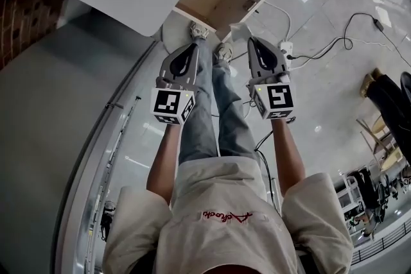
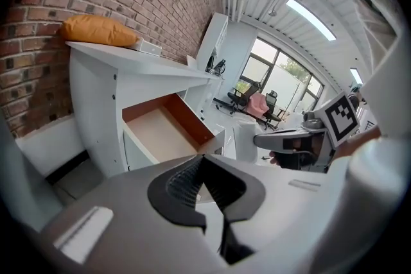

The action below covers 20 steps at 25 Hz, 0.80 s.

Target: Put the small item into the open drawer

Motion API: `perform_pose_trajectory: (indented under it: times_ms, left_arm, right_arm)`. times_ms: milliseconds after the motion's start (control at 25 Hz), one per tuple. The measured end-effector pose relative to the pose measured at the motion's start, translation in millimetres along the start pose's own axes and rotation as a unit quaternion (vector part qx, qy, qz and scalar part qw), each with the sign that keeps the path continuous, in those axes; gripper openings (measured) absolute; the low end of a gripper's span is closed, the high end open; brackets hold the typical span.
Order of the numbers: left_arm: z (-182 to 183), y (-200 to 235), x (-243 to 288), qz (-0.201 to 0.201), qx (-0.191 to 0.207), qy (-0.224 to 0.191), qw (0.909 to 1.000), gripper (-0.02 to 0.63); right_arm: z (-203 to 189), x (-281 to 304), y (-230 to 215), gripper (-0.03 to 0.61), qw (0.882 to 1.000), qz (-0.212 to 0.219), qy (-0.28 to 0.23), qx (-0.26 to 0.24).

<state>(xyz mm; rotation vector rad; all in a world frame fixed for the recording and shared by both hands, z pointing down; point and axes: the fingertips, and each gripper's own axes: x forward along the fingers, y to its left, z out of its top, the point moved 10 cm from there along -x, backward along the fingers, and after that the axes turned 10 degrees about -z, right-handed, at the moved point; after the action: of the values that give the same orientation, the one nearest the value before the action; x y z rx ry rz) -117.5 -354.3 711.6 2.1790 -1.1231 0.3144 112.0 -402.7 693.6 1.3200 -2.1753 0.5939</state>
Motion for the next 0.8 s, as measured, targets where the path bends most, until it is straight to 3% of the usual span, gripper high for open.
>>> perform_pose_trajectory:
  times_ms: [520,800]
  left_arm:
    - [-4,31,32,-0.005,-0.014,-0.023,0.9996,0.009]
    - [-3,42,32,-0.002,-0.014,-0.026,0.9996,0.008]
  right_arm:
    - [-1,50,3,0.012,0.999,0.028,-0.016,-0.022]
    - [23,88,-3,0.012,0.996,0.048,-0.022,-0.07]
